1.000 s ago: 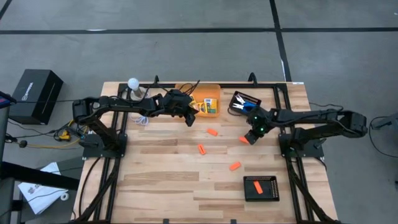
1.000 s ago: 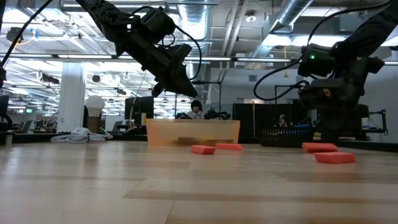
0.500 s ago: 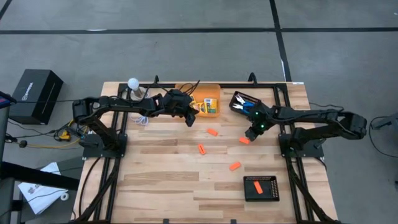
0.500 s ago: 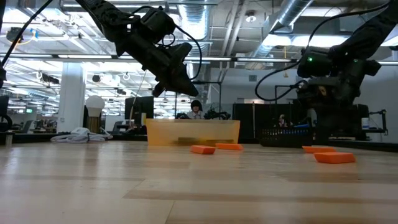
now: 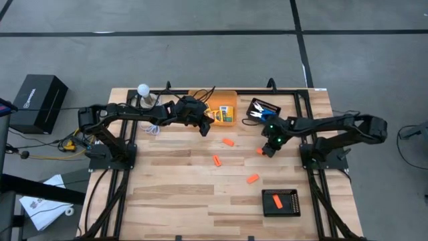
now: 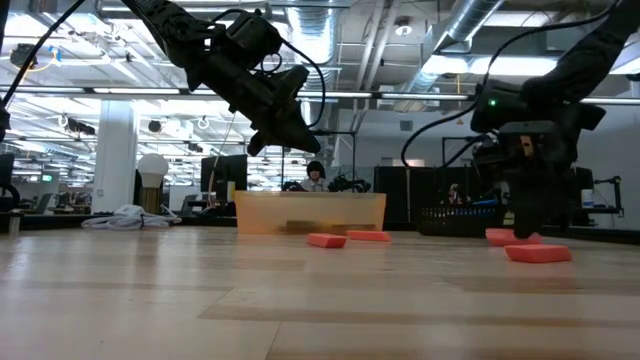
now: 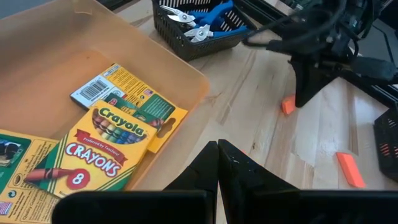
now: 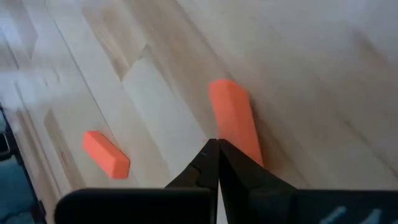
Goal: Pick & Place School Supplies
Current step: Put the orange eraser into the bottom black bin
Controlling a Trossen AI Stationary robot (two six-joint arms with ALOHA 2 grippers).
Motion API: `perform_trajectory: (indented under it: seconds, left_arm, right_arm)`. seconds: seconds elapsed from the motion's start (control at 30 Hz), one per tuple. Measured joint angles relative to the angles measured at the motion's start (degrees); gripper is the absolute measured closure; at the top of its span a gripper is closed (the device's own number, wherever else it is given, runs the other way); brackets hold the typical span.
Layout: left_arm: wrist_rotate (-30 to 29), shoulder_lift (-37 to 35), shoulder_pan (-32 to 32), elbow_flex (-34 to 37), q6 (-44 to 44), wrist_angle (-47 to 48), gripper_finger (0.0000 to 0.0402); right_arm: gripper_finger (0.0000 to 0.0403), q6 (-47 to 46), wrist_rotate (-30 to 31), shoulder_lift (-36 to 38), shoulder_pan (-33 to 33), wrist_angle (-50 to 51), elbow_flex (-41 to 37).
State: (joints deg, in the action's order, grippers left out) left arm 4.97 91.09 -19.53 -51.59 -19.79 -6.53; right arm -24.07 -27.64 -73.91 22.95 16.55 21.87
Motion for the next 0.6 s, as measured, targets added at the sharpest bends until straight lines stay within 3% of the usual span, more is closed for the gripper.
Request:
perform_trajectory:
  seconds: [0.17, 0.6]
  left_arm:
    - [0.00, 0.00, 0.00, 0.00, 0.00, 0.03, 0.0401]
    - [0.70, 0.00, 0.00, -0.02, -0.03, 0.05, 0.0401]
  right_arm:
    - [0.0403, 0.72, -0.95, -3.92, -0.42, -2.84, 0.02]
    - [0.0403, 0.30, -0.72, -3.07, 1.48, -3.57, 0.00]
